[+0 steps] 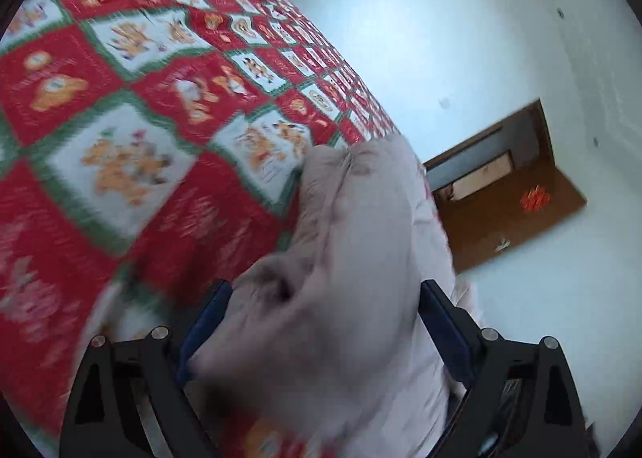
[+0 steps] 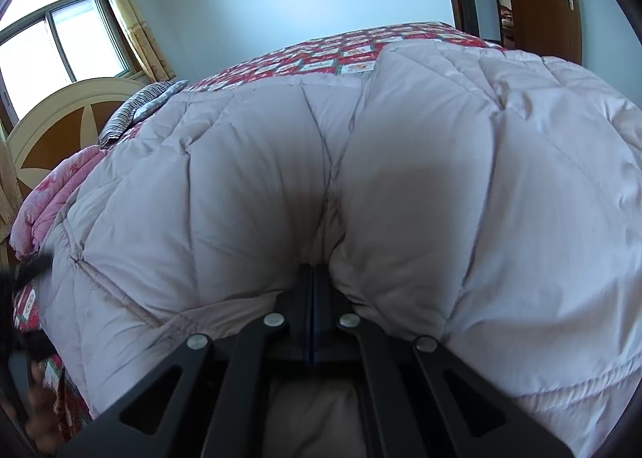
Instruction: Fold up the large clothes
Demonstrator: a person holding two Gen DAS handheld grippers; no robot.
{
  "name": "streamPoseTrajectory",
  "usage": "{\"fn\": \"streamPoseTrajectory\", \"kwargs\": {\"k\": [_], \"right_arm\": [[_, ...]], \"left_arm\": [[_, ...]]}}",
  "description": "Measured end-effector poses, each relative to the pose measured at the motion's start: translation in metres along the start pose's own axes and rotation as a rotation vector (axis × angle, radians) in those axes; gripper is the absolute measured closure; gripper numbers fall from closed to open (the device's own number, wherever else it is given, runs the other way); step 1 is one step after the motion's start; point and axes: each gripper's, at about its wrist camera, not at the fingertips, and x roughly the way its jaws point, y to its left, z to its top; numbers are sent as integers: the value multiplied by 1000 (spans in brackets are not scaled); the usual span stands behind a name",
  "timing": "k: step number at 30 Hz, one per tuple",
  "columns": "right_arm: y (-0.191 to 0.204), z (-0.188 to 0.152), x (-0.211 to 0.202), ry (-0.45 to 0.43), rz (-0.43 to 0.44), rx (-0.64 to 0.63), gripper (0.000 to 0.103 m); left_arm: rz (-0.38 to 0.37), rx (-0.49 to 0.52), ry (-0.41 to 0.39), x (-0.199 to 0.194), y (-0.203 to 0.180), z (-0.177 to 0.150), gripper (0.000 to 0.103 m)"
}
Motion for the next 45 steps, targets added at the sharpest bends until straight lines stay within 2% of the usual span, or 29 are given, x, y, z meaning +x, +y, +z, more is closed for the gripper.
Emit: {"fn": "streamPoseTrajectory", "kwargs": {"k": [3,5,6,7,8,11,13,14,17,18,20,21,24,27,30,31,32,35,37,39,41,42,43,44,45], "right_arm": [[1,0,1,-2,-8,-8,103],[-1,0,1,-2,2,1,103],[-2,0,1,-1,9,7,103],[-3,0,1,-1,14,13,103],[-3,0,1,-1,22,21,103],[-9,0,2,2,58,66,103],[-16,-1,2,8,95,113,103],[-18,-2,3,10,110,133,103],[-26,-1,4,34,163,193,103],[-29,1,5,52,180,205,103],[-31,7,-2,95,192,204,103],[-32,9,-10,90,189,198,103],[-60,4,-58,-25,218,246,103],[-118,-16,-103,-87,195,357,103],[-165,-37,-142,-132,146,410,102],[-177,-44,-155,-144,110,414,97],[-189,-50,-169,-158,76,418,91],[-220,-65,-199,-179,-3,465,90],[-233,-68,-210,-188,-7,484,90],[-238,-58,-212,-185,15,462,89],[-242,-36,-208,-189,49,446,83],[-245,-28,-204,-186,69,439,71],[-249,-20,-198,-178,93,426,52],[-251,-10,-188,-168,107,411,47],[-251,-1,-177,-153,99,390,47]], "left_arm": [[57,61,-40,18,-13,-6,10],[47,129,-50,19,-25,-12,13],[33,155,-50,18,-30,-13,20],[17,195,-52,15,-39,-13,38],[0,243,-56,11,-50,-12,50],[-31,376,-67,-1,-93,-9,66],[-63,449,-77,-8,-125,-11,70],[-74,482,-77,-5,-137,-12,71],[-78,686,-53,2,-196,-38,74],[-73,778,-42,6,-218,-53,74],[-78,892,-17,13,-243,-79,76],[-90,927,3,17,-253,-90,76],[-128,1013,58,32,-279,-124,76],[-161,1107,100,42,-296,-167,76],[-190,1201,156,61,-306,-213,76],[-192,1229,171,69,-308,-226,76],[-189,1260,191,79,-310,-242,76],[-179,1345,237,105,-303,-287,76],[-190,1388,266,115,-298,-308,76],[-209,1395,288,119,-296,-316,76],[-241,1385,311,122,-294,-319,76],[-258,1376,327,124,-292,-318,76],[-271,1368,338,125,-292,-317,76],[-277,1359,346,125,-291,-316,76],[-282,1349,354,125,-291,-316,76]]}}
